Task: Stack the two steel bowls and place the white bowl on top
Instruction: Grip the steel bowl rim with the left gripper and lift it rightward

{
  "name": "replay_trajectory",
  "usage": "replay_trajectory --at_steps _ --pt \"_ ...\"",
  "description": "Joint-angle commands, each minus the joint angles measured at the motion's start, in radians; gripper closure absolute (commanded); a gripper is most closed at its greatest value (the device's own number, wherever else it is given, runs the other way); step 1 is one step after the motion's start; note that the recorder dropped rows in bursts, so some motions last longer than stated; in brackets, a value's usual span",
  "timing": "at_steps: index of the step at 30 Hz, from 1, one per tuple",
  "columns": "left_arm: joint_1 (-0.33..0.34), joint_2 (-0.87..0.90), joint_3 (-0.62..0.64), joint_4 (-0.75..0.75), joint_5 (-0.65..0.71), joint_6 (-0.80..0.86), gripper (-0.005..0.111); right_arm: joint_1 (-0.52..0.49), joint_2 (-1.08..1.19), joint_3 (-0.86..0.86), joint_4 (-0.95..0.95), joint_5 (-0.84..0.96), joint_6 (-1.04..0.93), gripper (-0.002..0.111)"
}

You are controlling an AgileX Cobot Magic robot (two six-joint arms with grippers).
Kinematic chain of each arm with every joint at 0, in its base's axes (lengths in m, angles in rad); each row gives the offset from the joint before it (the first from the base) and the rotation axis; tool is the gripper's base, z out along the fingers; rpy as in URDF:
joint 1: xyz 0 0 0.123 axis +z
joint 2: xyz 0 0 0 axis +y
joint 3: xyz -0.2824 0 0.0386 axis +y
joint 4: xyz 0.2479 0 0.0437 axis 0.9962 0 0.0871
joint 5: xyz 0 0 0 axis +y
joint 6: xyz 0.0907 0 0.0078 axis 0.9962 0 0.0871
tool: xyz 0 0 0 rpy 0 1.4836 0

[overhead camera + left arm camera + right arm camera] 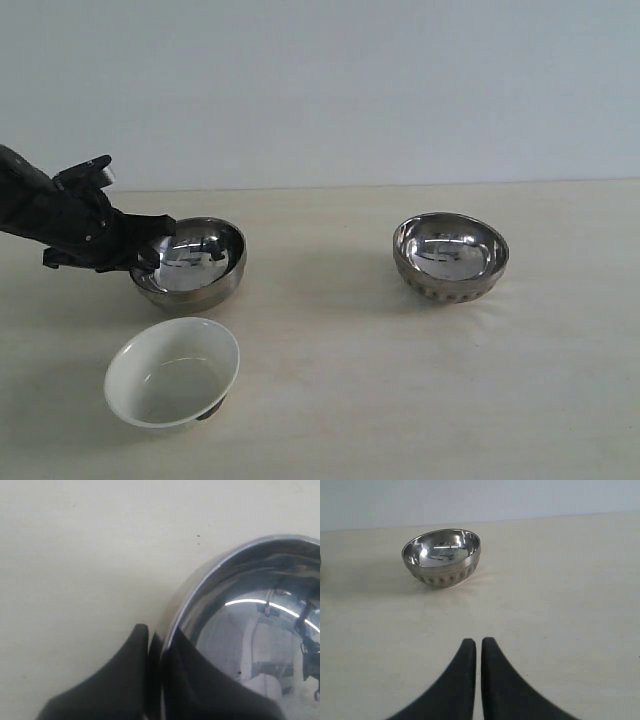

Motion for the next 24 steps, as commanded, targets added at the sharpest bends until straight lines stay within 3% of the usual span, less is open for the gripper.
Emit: replay_trajectory --at_steps 1,13,19,24 --pt "-0.007 -0.012 -0.007 -0.009 0.020 0.011 0.103 -0.007 0.002 0.000 -0.006 -0.007 -0.003 0.108" --pt "-0.010 -0.245 -0.007 -0.038 0.252 0.007 0.103 -0.007 0.002 0.000 -0.006 -0.007 -0.003 0.108" --pt "-0.086 -0.304 -0.005 0.002 0.319 -0.014 0.103 -0.007 0.002 0.000 -0.006 -0.007 -0.003 0.108" --pt "-0.195 -0.299 -0.005 0.038 0.321 -0.038 0.103 -0.007 0.002 0.000 -0.006 -0.007 -0.003 0.108"
